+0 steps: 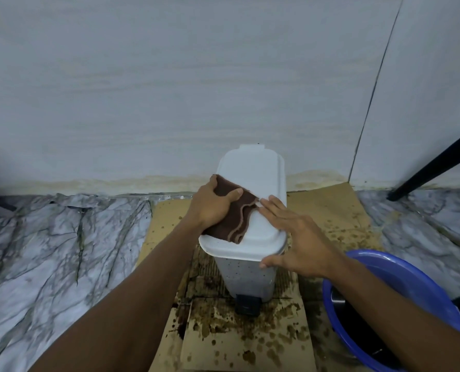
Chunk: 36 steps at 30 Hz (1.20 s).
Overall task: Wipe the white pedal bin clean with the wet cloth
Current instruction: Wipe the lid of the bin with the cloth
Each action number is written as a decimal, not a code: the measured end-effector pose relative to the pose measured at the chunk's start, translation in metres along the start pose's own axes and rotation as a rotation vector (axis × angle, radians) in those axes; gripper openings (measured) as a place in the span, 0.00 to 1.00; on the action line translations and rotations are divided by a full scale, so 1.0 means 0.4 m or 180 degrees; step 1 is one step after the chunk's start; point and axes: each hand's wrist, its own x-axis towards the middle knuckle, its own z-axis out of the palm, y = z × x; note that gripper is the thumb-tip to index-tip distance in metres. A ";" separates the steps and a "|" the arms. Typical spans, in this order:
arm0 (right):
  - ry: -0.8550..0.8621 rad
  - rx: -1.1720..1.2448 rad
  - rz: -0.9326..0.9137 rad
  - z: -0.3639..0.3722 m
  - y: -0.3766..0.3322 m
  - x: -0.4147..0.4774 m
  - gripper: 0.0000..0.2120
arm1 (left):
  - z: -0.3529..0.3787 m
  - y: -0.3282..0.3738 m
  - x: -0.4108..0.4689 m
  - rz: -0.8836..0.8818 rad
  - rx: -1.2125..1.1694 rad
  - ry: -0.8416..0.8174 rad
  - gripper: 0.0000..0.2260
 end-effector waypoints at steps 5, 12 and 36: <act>-0.0391 -0.0073 -0.0058 -0.055 0.037 0.014 0.55 | 0.039 0.001 -0.052 -0.0169 -0.0124 0.0540 0.23; -0.0550 -0.0162 -0.0097 -0.102 0.075 0.031 0.49 | 0.143 0.003 -0.174 0.0045 0.0854 0.0639 0.37; -0.0409 -0.0962 -0.0291 -0.045 0.012 0.023 0.37 | 0.074 0.125 0.248 0.2312 0.2549 -0.0966 0.25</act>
